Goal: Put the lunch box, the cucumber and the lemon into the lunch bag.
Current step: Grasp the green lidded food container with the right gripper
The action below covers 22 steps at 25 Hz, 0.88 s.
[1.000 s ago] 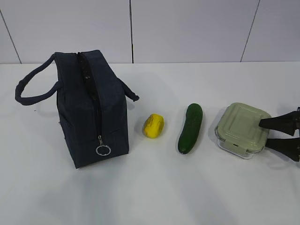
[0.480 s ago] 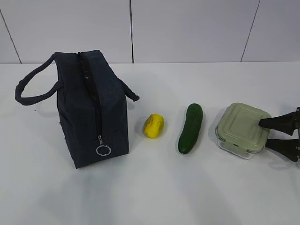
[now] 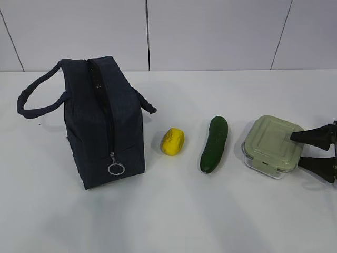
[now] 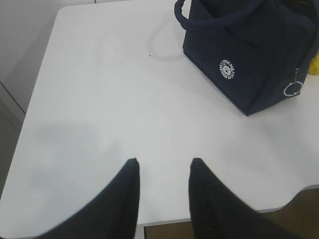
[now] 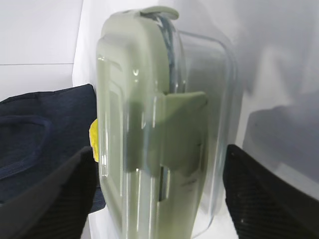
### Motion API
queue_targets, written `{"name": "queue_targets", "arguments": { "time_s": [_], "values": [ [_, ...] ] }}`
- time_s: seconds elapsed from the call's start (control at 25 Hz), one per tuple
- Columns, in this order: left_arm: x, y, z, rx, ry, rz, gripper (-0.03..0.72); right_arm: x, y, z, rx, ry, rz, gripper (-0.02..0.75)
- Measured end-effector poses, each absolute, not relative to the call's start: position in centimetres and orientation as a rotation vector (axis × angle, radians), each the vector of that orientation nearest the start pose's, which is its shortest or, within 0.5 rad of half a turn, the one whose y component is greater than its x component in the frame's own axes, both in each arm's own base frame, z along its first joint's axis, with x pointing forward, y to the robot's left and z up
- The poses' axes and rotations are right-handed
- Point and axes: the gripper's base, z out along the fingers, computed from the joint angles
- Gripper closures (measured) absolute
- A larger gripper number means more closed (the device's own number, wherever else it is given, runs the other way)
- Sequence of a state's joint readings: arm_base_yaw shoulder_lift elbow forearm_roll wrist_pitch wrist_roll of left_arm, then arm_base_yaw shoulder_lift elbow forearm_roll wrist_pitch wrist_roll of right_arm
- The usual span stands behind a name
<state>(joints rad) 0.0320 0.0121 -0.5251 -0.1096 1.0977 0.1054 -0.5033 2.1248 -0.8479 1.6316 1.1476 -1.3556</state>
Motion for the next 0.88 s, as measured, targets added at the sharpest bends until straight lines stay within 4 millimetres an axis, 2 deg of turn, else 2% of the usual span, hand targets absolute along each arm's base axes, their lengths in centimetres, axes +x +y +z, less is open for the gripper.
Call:
{"name": "queue_targets", "arguments": {
  "time_s": [0.36,0.48,0.88],
  "values": [
    [-0.7,-0.9,28.2,0.084,2.062,-0.047,0.448,31.6,-7.7,8.6,0.593,2.158,1.381,0.139],
    [-0.7,-0.9,28.2,0.084,2.062,-0.047,0.448,31.9,-6.9,8.6,0.56,2.17,1.39,0.139],
    [-0.7,-0.9,28.2,0.084,2.062,-0.047,0.448,32.2,-6.8,7.6,0.593,2.166,1.4,0.14]
  ]
}}
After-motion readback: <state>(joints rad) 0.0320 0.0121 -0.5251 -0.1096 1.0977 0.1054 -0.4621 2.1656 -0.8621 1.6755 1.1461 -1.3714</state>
